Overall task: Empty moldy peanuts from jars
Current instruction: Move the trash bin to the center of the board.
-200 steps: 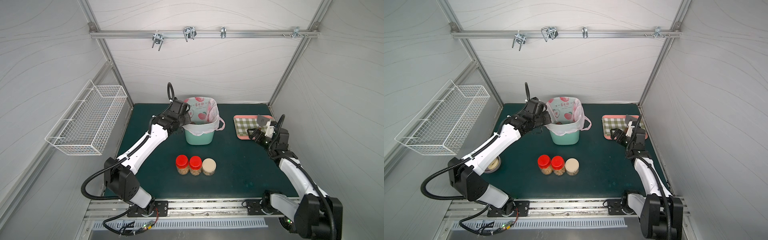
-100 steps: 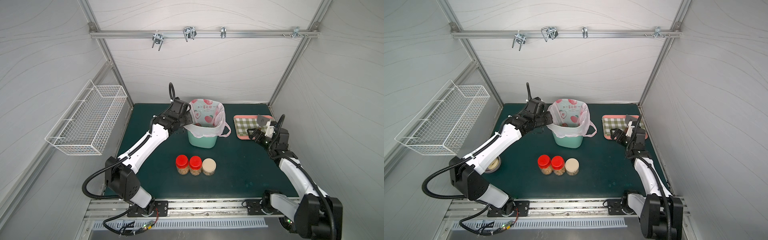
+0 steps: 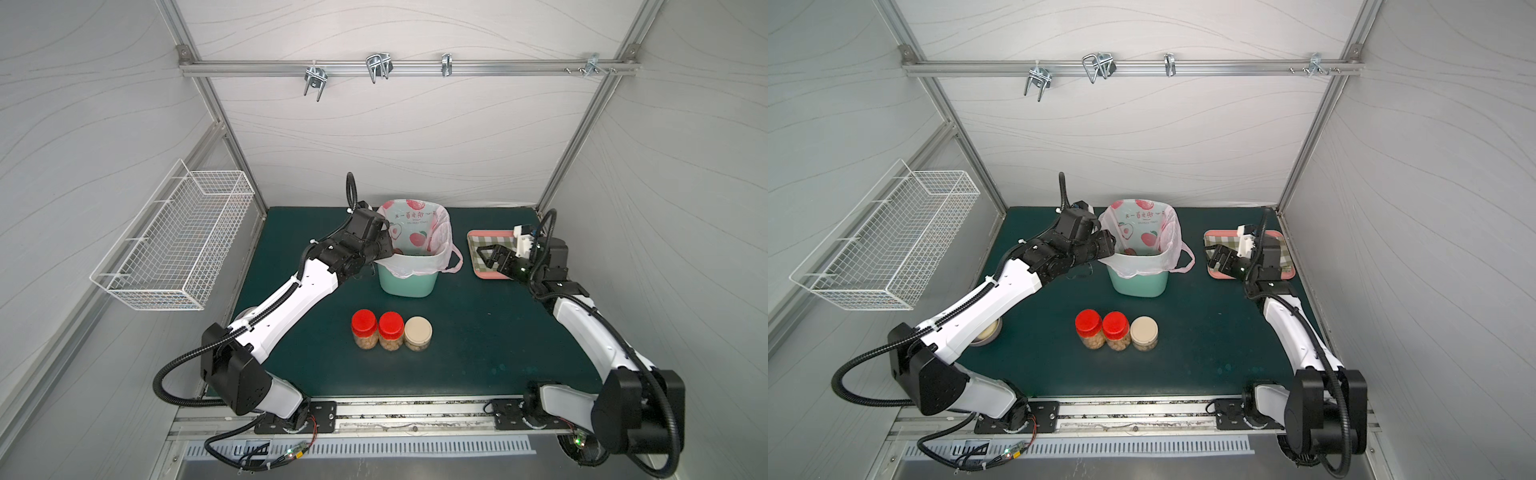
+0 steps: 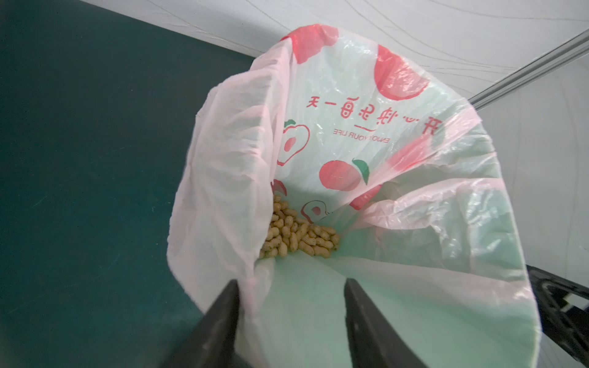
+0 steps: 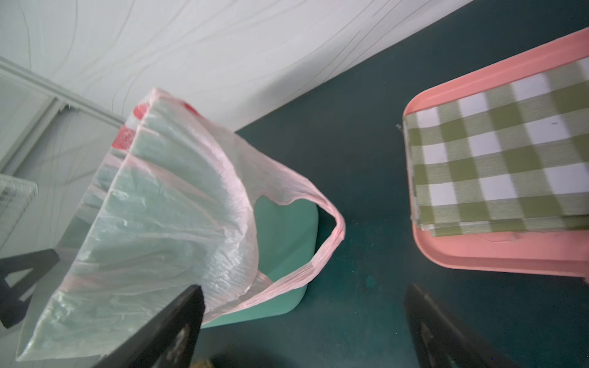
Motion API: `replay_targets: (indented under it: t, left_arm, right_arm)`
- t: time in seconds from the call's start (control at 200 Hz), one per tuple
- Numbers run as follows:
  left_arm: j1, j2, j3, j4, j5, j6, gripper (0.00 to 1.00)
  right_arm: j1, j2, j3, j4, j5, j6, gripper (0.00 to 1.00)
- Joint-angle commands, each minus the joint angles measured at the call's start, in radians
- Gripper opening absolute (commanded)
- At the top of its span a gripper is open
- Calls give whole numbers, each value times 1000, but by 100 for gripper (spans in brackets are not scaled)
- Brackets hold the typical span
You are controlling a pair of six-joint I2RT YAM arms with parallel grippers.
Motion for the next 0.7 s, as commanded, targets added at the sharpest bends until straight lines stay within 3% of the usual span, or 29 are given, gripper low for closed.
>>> replay_targets:
  t: [0.0,0.34,0.42,0.695]
  left_arm:
    - [-10,-89,-28,37,-66,17,60]
    - [-10,-367,-293,122,-170,148,72]
    - [-11,-440,-389,163,-169,190,80]
    - [-9,-720,-781,473,-133,259,84]
  right_arm:
    - [53,84,69,-95,-36,-52,98]
    - [127,337,258,-165,-35,-76,94]
    - [141,372,294,-181,-25,-85,94]
    - [184,472,378,-205,4,-105,94]
